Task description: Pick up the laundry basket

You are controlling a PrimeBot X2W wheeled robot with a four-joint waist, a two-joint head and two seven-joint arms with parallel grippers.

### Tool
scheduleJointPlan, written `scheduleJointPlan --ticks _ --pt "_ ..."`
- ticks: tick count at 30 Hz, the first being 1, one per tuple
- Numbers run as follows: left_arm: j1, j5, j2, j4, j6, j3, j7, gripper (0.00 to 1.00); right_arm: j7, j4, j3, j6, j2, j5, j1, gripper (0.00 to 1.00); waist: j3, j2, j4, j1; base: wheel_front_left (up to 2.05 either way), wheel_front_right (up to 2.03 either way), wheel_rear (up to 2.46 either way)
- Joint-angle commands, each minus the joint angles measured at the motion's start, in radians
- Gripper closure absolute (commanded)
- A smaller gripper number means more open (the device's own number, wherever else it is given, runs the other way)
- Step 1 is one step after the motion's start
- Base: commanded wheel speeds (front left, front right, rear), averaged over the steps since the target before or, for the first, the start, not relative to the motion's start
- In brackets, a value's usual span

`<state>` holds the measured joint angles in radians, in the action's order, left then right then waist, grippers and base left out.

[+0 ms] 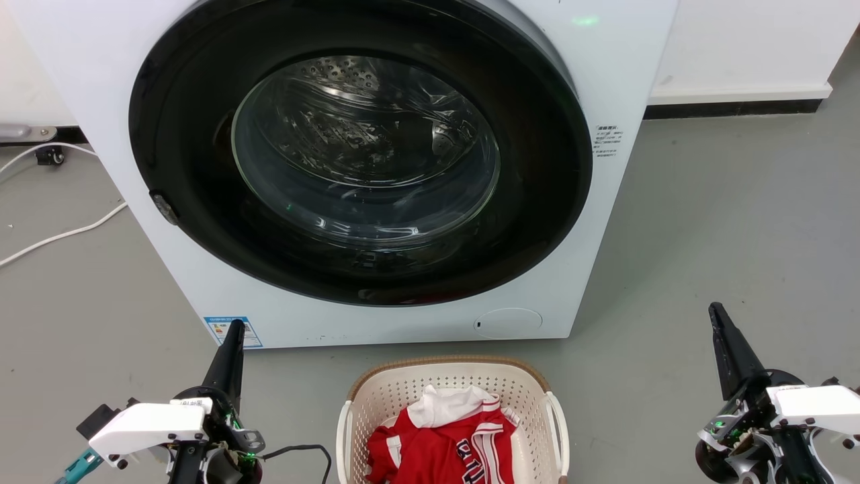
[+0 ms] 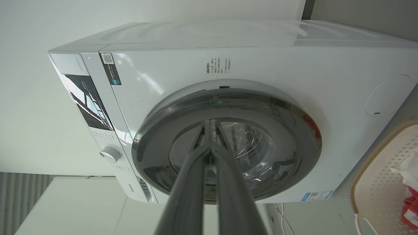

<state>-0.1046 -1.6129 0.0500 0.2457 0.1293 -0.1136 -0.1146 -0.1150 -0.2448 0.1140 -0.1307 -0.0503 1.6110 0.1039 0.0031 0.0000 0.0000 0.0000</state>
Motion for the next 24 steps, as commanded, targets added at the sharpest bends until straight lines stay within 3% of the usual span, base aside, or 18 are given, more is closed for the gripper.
scheduleJointPlan --ticks 1,24 --pt "-0.009 0.001 0.000 -0.004 0.004 -0.002 -0.001 1.00 0.000 0.000 -0.001 0.000 0.000 0.003 0.012 1.00 0.000 0.0000 0.000 0.0000 0.00 0.00 0.00" --pt "-0.009 0.001 0.000 -0.004 0.004 -0.001 -0.001 1.00 0.000 0.000 -0.001 0.000 0.000 0.003 0.012 1.00 0.000 0.0000 0.000 0.0000 0.00 0.00 0.00"
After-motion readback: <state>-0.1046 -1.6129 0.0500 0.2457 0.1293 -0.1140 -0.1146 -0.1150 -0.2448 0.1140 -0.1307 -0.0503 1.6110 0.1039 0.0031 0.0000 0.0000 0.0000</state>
